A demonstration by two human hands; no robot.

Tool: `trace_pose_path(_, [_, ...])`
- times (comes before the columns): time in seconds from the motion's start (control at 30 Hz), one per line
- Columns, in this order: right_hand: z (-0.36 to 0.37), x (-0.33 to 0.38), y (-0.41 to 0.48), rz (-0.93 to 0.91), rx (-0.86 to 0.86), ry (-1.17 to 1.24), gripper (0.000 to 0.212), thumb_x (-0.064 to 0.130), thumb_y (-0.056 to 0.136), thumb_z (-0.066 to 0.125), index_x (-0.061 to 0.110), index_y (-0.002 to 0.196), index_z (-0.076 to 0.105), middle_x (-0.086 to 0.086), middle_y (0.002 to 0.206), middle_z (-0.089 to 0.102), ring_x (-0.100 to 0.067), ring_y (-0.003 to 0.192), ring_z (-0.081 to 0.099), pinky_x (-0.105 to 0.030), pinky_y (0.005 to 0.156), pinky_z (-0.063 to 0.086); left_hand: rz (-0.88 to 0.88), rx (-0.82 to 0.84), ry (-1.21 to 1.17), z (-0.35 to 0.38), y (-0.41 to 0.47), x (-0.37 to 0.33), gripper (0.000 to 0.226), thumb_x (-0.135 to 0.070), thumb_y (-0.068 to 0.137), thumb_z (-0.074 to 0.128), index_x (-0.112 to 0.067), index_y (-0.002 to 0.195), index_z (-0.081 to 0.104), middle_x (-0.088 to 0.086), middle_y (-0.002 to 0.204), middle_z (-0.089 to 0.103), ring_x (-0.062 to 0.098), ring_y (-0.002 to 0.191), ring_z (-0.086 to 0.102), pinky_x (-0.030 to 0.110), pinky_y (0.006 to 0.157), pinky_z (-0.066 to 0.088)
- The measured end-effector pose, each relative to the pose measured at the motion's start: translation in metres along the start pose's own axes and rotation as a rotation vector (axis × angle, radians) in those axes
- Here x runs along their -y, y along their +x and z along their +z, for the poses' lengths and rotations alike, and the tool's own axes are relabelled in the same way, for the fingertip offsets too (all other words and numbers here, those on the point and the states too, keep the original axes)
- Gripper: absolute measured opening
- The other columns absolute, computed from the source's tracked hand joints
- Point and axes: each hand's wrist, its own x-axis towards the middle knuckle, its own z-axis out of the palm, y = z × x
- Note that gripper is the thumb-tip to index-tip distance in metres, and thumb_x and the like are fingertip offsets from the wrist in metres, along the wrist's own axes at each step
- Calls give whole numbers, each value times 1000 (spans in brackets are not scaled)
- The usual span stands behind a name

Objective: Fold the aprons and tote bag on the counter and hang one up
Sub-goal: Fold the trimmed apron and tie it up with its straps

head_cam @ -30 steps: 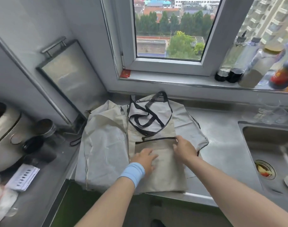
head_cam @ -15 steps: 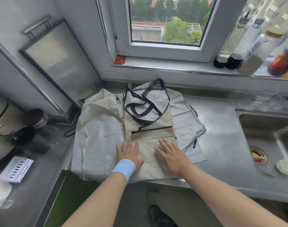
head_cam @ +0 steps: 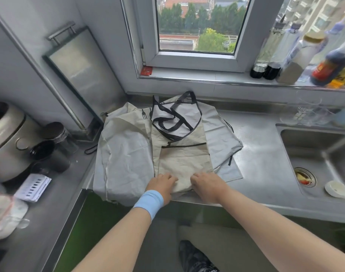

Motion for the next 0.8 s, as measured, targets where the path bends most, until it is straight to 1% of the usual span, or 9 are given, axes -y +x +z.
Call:
trace_pose_path(0.07, [-12, -4, -2, 80, -48, 187, 19, 34, 100, 39, 18, 96, 49, -4, 97, 63, -33, 83, 61, -36, 63, 35, -49, -26, -80, -13, -2, 2, 29, -19, 88, 48, -26, 114, 58, 3, 123, 59, 29, 107, 57, 34, 86, 48])
trace_pose_path(0.13, [-31, -9, -2, 108, -29, 281, 26, 49, 94, 45, 24, 97, 46, 2, 92, 64, -27, 81, 60, -36, 65, 41, -66, -38, -128, -32, -3, 5, 24, -19, 88, 44, -24, 104, 61, 7, 112, 64, 31, 101, 60, 32, 80, 46])
trace_pose_path(0.2, [-50, -16, 0, 136, 130, 223, 37, 59, 79, 55, 29, 97, 44, 6, 88, 61, -22, 79, 58, -35, 66, 45, -51, 21, -152, -54, -1, 9, 21, -20, 89, 44, -21, 101, 62, 8, 106, 64, 31, 97, 60, 30, 77, 44])
trace_pose_path(0.3, [-78, -32, 11, 194, 461, 105, 17, 30, 75, 64, 20, 85, 55, 4, 71, 56, -23, 68, 55, -28, 54, 42, -39, 208, -236, -86, 3, 17, 13, -21, 88, 51, -18, 78, 57, 2, 74, 53, 22, 66, 51, 25, 59, 39])
trace_pose_path(0.4, [-99, -56, 27, 308, 562, 367, 11, 27, 70, 68, 19, 72, 61, -1, 67, 64, -18, 57, 60, -25, 49, 47, -109, 268, -381, -109, 14, 27, 21, -25, 83, 62, -18, 65, 54, -4, 58, 42, 16, 54, 38, 22, 50, 33])
trace_pose_path(0.5, [-106, -80, 47, 340, 431, 549, 8, 29, 66, 69, 22, 69, 65, 3, 61, 61, -14, 55, 59, -23, 48, 47, -126, 170, -459, -122, 34, 45, 28, -30, 77, 67, -19, 57, 50, -4, 56, 42, 15, 53, 38, 21, 50, 33])
trace_pose_path(0.63, [-93, -104, 80, 404, 109, 651, 15, 27, 68, 69, 14, 75, 67, 2, 62, 60, -11, 60, 55, -25, 54, 42, -171, -98, -454, -130, 70, 68, 25, -33, 80, 62, -20, 63, 49, -5, 62, 46, 19, 64, 44, 26, 60, 36])
trace_pose_path(0.73, [-78, -118, 109, 441, -86, 675, 16, 28, 72, 69, 18, 64, 61, -1, 66, 58, -15, 64, 56, -29, 57, 44, -215, -191, -416, -130, 102, 80, 27, -33, 86, 59, -23, 64, 49, -2, 72, 54, 25, 79, 55, 31, 69, 44])
trace_pose_path(0.8, [-70, -125, 127, 408, -144, 672, 22, 27, 76, 72, 26, 59, 57, 5, 77, 58, -17, 79, 58, -21, 63, 41, -197, -219, -343, -128, 123, 89, 21, -35, 88, 58, -22, 72, 53, 2, 88, 59, 28, 98, 56, 35, 82, 47])
